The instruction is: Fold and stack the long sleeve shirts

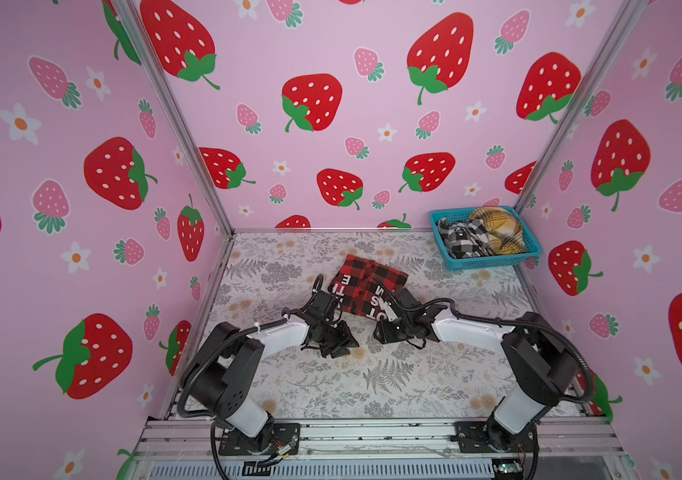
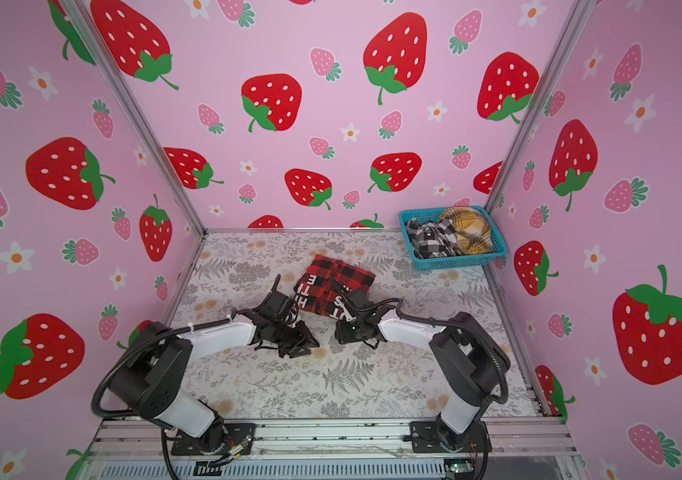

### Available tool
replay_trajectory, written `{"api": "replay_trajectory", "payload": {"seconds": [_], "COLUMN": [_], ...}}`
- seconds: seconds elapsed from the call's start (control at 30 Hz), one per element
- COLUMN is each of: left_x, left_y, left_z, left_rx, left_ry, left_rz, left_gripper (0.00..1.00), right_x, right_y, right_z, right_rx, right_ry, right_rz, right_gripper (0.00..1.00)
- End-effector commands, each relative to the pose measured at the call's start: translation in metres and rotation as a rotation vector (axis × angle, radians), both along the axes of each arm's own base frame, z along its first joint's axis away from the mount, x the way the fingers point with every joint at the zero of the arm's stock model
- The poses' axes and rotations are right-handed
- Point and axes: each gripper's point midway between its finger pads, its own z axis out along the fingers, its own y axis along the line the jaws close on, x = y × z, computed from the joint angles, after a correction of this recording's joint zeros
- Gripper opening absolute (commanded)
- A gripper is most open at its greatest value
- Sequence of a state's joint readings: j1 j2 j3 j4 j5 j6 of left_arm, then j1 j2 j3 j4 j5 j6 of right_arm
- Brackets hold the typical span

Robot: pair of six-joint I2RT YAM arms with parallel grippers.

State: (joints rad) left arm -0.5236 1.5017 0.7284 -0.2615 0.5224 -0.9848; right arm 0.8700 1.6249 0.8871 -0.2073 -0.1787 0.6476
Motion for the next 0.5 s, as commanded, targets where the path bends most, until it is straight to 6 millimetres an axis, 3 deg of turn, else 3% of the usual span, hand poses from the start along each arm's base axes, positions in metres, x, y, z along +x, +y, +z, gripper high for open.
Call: {"api": "replay_trajectory", "payload": {"seconds": [0.0, 0.1, 0.2, 0.33, 0.47], "left_x": [0.018, 0.054, 0.113, 0.194, 0.247], "left_y": [0.029, 0.060, 0.076, 0.069, 0.059], "left_z": [0.037, 0.067, 0.083, 0.090, 0.074], "left_rx": [0.041, 0.092, 0.108, 0.107, 0.128], "left_ry": [-0.138, -0.254, -0.323, -0.383, -0.380], "left_rz": [0.105, 0.143, 0.154, 0.104, 0.048], "left_gripper": [0.55, 0.70, 0.76, 0.86, 0.87], "right_x": [-0.005, 0.018, 0.050, 0.089, 0.120], "right_y": [-0.023, -0.034, -0.033, -0.024, -0.019], "right_z": [0.028, 0.056, 0.060, 0.049, 0.036], "right_rx": [0.030, 0.025, 0.013, -0.016, 0.026], "right_ry": [-0.022, -0.114, -0.114, -0.101, -0.053], "right_rz": [-0.120, -0.177, -0.220, -0.278, -0.354], "right_gripper": [0.51, 0.56, 0.58, 0.60, 0.61]}}
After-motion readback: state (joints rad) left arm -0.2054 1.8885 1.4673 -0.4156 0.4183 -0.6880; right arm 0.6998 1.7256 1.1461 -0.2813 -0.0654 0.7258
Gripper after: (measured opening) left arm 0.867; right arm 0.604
